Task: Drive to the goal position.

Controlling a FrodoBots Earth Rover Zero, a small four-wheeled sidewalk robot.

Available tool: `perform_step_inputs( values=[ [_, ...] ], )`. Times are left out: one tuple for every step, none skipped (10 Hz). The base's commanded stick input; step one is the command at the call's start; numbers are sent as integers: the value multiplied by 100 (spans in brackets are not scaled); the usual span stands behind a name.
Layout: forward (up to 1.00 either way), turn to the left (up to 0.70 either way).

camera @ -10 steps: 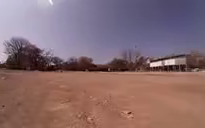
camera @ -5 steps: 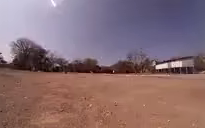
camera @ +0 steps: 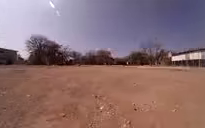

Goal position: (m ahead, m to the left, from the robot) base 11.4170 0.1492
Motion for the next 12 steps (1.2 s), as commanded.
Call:
perform_step_inputs(
  values=[
    [100, 0],
    [100, 0],
    [100, 0],
    [100, 0],
    [100, 0],
    [100, 0],
    [100, 0],
    [100, 0],
    [100, -1],
    [100, -5],
    [100, -8],
    [100, -24]
  ],
)
